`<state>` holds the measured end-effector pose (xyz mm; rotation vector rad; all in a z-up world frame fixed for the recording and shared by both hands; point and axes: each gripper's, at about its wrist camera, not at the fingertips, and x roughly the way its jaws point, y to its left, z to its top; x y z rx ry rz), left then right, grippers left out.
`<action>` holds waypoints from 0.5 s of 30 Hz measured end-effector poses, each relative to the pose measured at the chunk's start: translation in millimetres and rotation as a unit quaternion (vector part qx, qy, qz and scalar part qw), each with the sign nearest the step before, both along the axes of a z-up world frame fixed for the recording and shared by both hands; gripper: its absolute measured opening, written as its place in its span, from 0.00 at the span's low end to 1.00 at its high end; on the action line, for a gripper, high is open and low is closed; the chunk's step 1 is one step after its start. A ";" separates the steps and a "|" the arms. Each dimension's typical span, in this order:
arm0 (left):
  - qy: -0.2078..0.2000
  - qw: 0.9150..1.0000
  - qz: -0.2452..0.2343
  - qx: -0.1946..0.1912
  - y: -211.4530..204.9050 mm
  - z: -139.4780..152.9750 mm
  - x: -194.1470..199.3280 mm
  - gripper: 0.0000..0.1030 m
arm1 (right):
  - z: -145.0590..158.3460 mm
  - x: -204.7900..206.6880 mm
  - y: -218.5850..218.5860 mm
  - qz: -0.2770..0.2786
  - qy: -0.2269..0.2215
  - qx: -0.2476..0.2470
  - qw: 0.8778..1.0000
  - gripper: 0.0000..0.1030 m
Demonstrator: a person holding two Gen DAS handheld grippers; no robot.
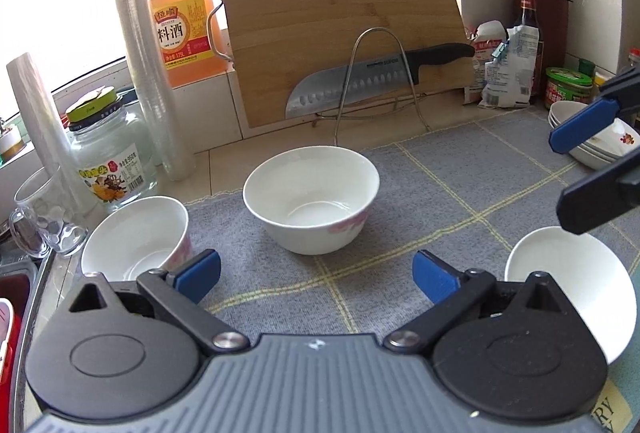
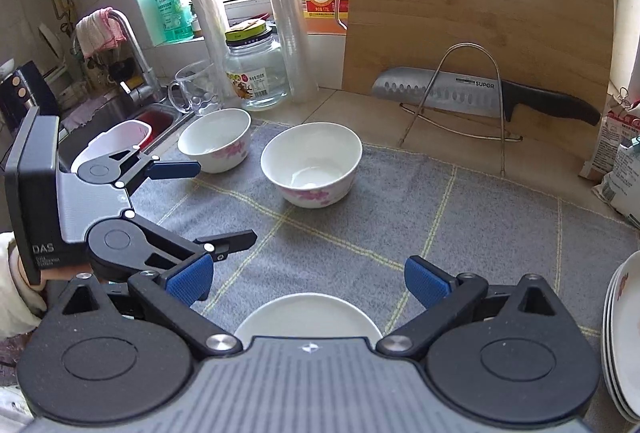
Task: Organize plates and bowls
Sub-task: 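Lower the bowl onto the towel beside the plates and open the left gripper, then grasp the rim of another white bowl with the right gripper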
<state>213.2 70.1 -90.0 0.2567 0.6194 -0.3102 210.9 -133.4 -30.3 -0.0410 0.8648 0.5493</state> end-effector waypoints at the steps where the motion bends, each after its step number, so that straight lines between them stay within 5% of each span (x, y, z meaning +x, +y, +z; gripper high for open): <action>1: -0.004 1.000 -0.004 0.002 -0.5 -1.0 3.6 0.99 | -0.6 6.7 3.7 -0.003 0.004 -0.001 1.000 1.00; 15: 0.009 0.999 -0.046 -0.016 6.3 -24.3 50.5 0.99 | -11.2 74.3 48.0 -0.016 0.033 -0.024 0.999 1.00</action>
